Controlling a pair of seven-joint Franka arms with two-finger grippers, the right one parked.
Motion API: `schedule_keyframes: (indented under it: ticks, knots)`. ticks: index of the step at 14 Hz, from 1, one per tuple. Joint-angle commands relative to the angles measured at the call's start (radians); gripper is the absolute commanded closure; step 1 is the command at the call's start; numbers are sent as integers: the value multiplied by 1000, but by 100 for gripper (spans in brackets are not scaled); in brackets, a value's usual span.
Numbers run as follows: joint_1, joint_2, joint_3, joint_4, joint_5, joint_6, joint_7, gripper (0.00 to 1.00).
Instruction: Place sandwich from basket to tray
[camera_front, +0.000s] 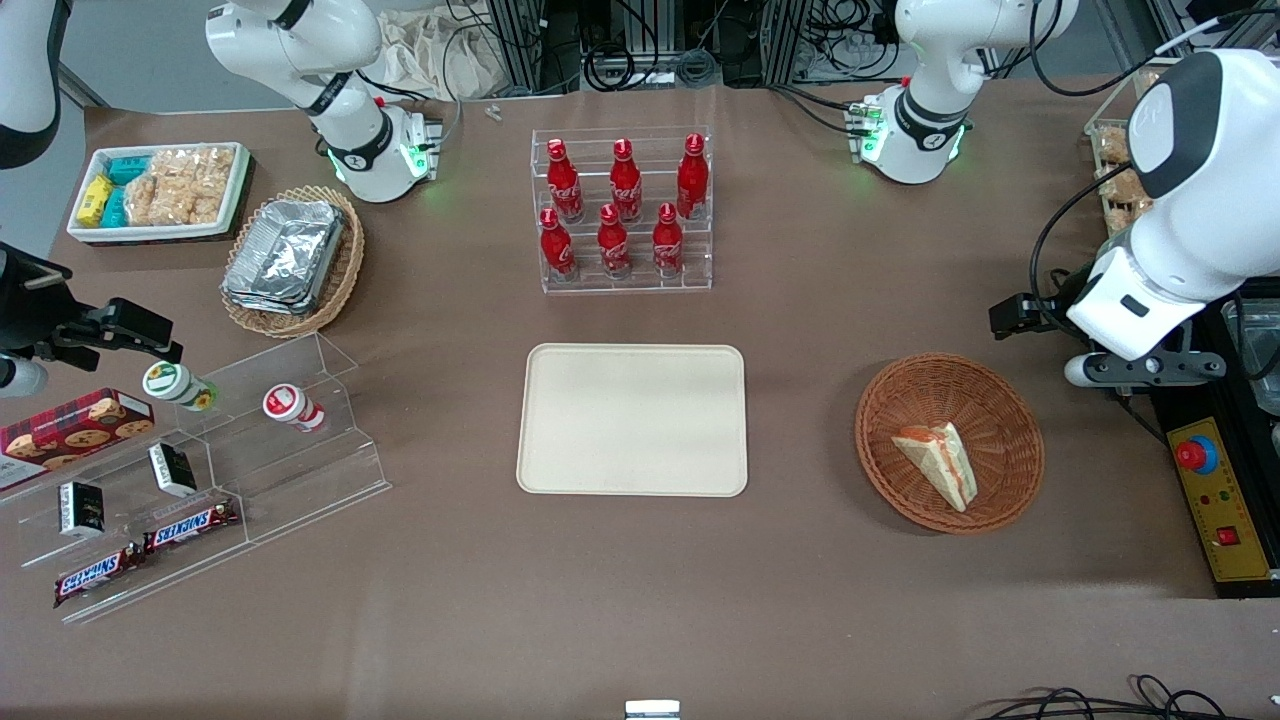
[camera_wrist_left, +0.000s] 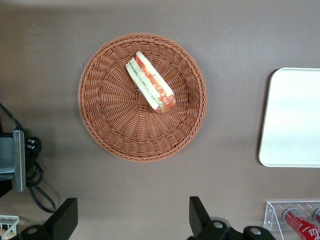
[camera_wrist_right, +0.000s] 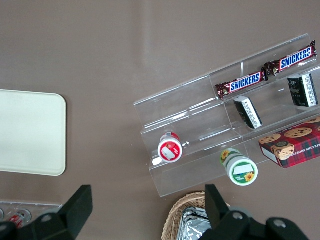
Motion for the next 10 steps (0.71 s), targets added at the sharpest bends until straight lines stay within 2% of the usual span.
schedule_keyframes:
  ticks: [1, 5, 10]
  knots:
    - [-12, 15, -1, 21, 39, -4, 0, 0]
    - [-10, 41, -1, 32, 27, 44, -26, 0]
    - [-28, 93, -3, 9, 40, 134, -326, 0]
